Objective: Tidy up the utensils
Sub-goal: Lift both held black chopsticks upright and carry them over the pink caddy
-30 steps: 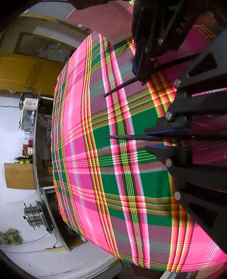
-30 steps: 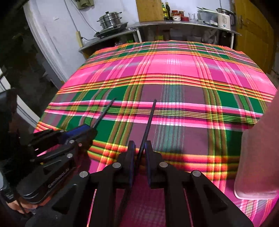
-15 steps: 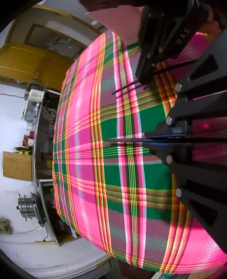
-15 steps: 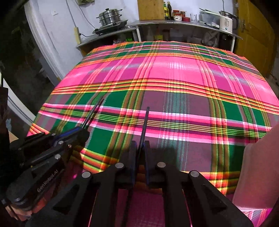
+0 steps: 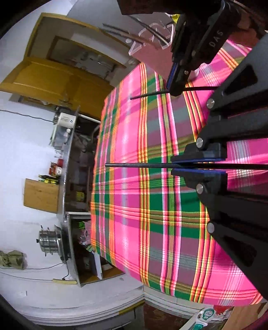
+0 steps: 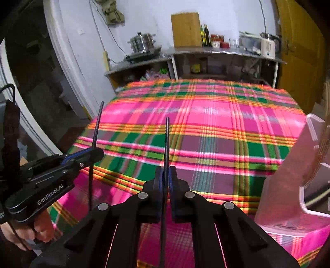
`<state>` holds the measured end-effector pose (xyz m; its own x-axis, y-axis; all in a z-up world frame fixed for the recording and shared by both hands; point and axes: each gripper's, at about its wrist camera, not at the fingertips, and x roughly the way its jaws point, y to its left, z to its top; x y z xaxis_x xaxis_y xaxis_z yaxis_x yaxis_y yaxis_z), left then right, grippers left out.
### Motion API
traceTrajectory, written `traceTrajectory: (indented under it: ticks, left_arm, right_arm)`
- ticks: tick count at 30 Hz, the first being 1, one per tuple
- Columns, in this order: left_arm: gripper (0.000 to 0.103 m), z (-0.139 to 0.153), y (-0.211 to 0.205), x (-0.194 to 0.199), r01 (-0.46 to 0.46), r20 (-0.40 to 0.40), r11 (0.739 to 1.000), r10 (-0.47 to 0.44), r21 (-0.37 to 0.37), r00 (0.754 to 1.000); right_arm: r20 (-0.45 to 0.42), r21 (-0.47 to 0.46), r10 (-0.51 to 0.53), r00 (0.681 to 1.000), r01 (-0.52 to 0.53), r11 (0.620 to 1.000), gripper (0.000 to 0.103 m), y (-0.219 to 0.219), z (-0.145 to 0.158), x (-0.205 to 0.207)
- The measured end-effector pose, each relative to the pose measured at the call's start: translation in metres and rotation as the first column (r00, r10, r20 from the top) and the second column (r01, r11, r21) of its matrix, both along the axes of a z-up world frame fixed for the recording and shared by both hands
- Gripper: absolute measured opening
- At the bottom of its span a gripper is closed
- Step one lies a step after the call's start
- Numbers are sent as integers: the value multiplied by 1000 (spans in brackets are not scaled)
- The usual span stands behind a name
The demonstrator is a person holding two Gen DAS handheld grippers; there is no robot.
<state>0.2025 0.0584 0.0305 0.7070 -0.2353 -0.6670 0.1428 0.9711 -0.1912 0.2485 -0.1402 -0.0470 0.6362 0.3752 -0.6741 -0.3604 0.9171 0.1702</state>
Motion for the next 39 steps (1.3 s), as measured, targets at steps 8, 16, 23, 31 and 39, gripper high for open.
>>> traceTrajectory:
  ticks: [8,16,23,31,39]
  left_arm:
    - [6,31,-8,-23,22,54,1000,-22,-2,998]
    - [6,46,-18,-40,43,70,999,-42,-13,997]
    - [6,55,-29,-51,70,77,997,-68,-18,995]
    - [6,63,-55,-64,138,68,989,-135,-45,988]
    - [6,69,-98,-68,233,58,970,-229,-68,972]
  right_arm:
    - [80,41,-22,997,19,999,5,-21,36,-36]
    - [127,74,-59,990,49,996,5,-46,58,-64]
    - [147,96,-84,986,70,993,5,-65,66,-80]
    - [153,127,-130,980,111,986,5,-93,71,-99]
    - [155,155,-206,966,182,971,5,-132,77,-114]
